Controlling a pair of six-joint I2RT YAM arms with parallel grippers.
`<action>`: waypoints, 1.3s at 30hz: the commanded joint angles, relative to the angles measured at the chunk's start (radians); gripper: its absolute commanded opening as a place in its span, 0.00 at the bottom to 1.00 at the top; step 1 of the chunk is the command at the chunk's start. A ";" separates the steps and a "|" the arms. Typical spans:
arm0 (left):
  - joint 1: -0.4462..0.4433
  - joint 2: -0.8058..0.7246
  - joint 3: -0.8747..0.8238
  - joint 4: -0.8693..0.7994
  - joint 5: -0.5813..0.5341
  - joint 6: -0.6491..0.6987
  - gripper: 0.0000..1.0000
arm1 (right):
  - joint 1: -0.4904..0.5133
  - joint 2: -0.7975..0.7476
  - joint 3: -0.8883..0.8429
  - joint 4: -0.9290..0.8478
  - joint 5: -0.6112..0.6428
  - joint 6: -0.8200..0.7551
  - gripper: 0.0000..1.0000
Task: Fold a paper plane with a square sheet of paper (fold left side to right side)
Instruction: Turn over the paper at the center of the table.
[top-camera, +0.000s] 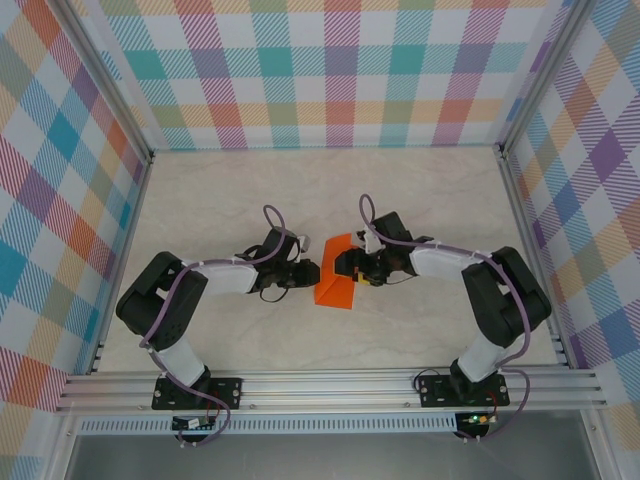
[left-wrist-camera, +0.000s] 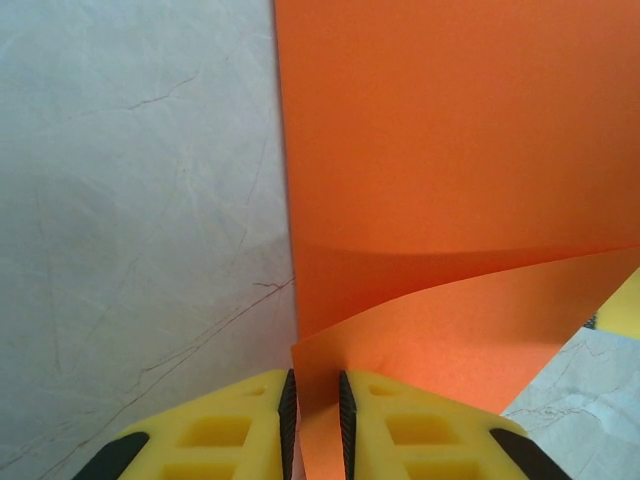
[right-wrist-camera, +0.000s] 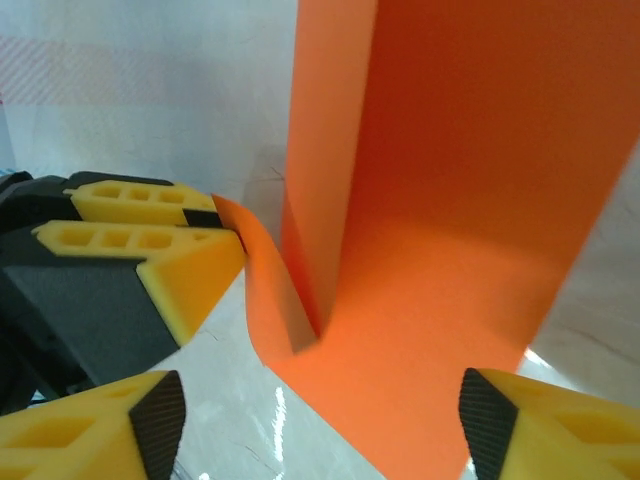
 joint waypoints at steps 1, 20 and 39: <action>0.014 -0.030 -0.010 0.025 -0.015 -0.003 0.21 | 0.011 0.042 0.059 0.061 -0.063 0.032 0.69; 0.078 -0.573 -0.139 -0.032 -0.024 -0.109 1.00 | -0.135 -0.266 -0.043 0.285 -0.265 -0.038 0.05; 0.023 -0.662 -0.009 0.420 0.373 -0.337 0.88 | -0.054 -0.489 0.235 0.277 -0.502 0.010 0.08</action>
